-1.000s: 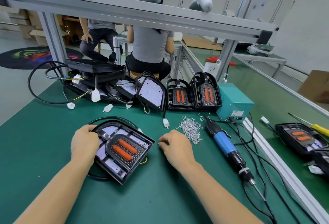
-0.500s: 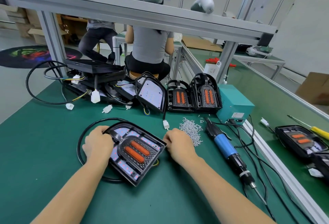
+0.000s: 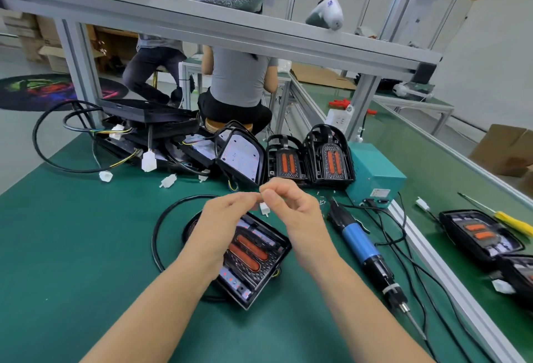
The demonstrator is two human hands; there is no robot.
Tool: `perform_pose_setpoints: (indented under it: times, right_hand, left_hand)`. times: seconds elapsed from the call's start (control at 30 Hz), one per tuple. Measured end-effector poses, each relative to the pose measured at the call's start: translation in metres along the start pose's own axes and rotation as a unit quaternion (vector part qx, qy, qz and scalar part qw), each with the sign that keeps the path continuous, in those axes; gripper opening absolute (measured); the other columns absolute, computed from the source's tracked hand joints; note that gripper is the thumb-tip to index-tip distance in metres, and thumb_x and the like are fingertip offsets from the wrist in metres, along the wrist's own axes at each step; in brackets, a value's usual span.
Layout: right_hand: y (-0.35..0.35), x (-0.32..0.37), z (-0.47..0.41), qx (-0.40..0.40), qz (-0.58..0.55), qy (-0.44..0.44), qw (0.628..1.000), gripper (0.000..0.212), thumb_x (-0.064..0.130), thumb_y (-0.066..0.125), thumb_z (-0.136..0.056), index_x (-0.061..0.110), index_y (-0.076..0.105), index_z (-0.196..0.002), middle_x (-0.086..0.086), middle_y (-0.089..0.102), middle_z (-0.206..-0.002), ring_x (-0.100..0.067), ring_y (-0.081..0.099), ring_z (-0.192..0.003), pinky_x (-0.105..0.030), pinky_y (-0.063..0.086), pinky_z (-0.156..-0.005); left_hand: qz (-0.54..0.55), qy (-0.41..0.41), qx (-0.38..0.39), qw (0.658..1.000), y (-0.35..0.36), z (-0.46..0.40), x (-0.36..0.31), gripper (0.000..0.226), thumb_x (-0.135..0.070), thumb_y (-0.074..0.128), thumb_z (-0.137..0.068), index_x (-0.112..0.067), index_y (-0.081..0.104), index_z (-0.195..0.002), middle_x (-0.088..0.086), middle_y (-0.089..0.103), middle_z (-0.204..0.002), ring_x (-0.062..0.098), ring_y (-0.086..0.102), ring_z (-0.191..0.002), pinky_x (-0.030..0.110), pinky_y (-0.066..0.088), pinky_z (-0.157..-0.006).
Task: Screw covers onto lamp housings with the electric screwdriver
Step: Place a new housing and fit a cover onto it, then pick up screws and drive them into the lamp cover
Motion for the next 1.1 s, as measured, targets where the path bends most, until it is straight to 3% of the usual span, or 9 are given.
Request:
perform_pose_setpoints:
  times: [0.13,0.37,0.6,0.67,0.73,0.8,0.87,1.0,1.1]
  right_hand:
    - [0.007,-0.007,0.007,-0.005,-0.026,0.000,1.000,0.008,0.002,0.061,-0.091,0.003,0.068,-0.088,-0.002,0.060,-0.097,-0.017,0.056,-0.091,-0.029,0.048,-0.090]
    - [0.010,-0.008,0.011,-0.001,-0.035,0.001,0.999,0.017,-0.001,0.062,-0.090,0.013,0.071,-0.088,0.000,0.062,-0.099,-0.003,0.060,-0.089,-0.015,0.047,-0.080]
    - [0.000,0.003,0.012,0.021,0.160,-0.007,0.987,0.024,0.010,0.069,-0.090,0.027,0.069,-0.107,0.002,0.065,-0.104,0.009,0.056,-0.085,-0.004,0.037,-0.078]
    - [-0.039,-0.004,0.008,0.000,0.393,0.039,0.919,0.041,0.029,0.070,-0.089,0.030,0.059,-0.128,0.005,0.059,-0.114,-0.001,0.054,-0.102,-0.012,0.039,-0.087]
    - [-0.099,-0.013,0.012,-0.028,0.610,0.142,0.779,0.053,0.040,0.068,-0.088,0.020,0.050,-0.133,-0.003,0.053,-0.123,-0.019,0.050,-0.117,-0.030,0.043,-0.094]
    - [-0.148,-0.030,0.027,-0.029,0.681,0.264,0.682,0.056,0.048,0.067,-0.086,0.013,0.047,-0.125,-0.008,0.052,-0.123,-0.028,0.050,-0.116,-0.035,0.045,-0.087]
    - [-0.168,-0.054,0.038,-0.001,0.669,0.335,0.664,0.058,0.052,0.066,-0.084,0.013,0.044,-0.122,-0.007,0.054,-0.117,-0.026,0.054,-0.107,-0.032,0.044,-0.077]
    - [-0.178,-0.070,0.035,-0.016,0.630,0.350,0.693,0.045,0.042,0.064,-0.083,0.015,0.039,-0.109,0.002,0.051,-0.085,-0.023,0.055,-0.082,-0.029,0.037,-0.058]
    - [-0.186,-0.071,0.034,-0.039,0.615,0.359,0.701,0.045,0.038,0.068,-0.079,0.014,0.038,-0.102,0.003,0.051,-0.082,-0.022,0.055,-0.079,-0.029,0.036,-0.056]
  left_hand:
    - [0.102,-0.068,0.048,0.991,0.007,0.007,0.011,0.027,-0.038,0.062,-0.075,-0.017,0.073,-0.088,-0.003,0.066,-0.087,0.014,0.050,-0.083,0.034,0.032,-0.077]
    - [0.207,-0.163,0.049,0.963,0.008,0.009,0.025,0.007,-0.024,0.069,-0.065,-0.018,0.071,-0.063,-0.005,0.061,-0.066,0.008,0.051,-0.063,0.025,0.039,-0.064]
    - [0.223,-0.170,0.041,0.959,0.000,0.005,0.028,0.010,-0.018,0.071,-0.061,-0.014,0.069,-0.070,-0.002,0.058,-0.063,0.007,0.051,-0.052,0.020,0.043,-0.048]
    - [0.190,-0.127,0.007,0.974,-0.015,-0.001,0.020,0.011,-0.016,0.070,-0.063,-0.011,0.066,-0.072,-0.001,0.057,-0.062,0.007,0.050,-0.050,0.018,0.042,-0.046]
    - [0.146,-0.085,-0.032,0.985,-0.035,-0.005,0.012,0.003,-0.009,0.066,-0.073,-0.010,0.064,-0.074,-0.001,0.057,-0.060,0.007,0.049,-0.050,0.019,0.042,-0.047]
    - [0.127,-0.067,-0.061,0.988,-0.052,-0.005,0.011,0.008,-0.003,0.060,-0.082,-0.007,0.063,-0.076,-0.001,0.058,-0.059,0.007,0.049,-0.049,0.018,0.044,-0.046]
    - [0.124,-0.067,-0.070,0.987,-0.058,-0.003,0.012,0.010,0.000,0.058,-0.085,-0.005,0.063,-0.077,0.000,0.058,-0.058,0.007,0.050,-0.048,0.016,0.045,-0.045]
    - [0.136,-0.094,-0.063,0.984,-0.050,0.001,0.019,0.008,0.003,0.058,-0.083,-0.003,0.062,-0.079,0.003,0.056,-0.060,0.008,0.050,-0.046,0.017,0.045,-0.042]
    - [0.154,-0.115,-0.053,0.980,-0.041,0.005,0.024,0.007,0.004,0.058,-0.082,-0.002,0.062,-0.082,0.004,0.058,-0.060,0.008,0.051,-0.046,0.017,0.045,-0.041]
Point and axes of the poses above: each hand's wrist, its own z-axis away from the middle knuckle, its own y-axis out of the palm, x = y × z, the point moved 8 cm from there along -z, towards the middle knuckle
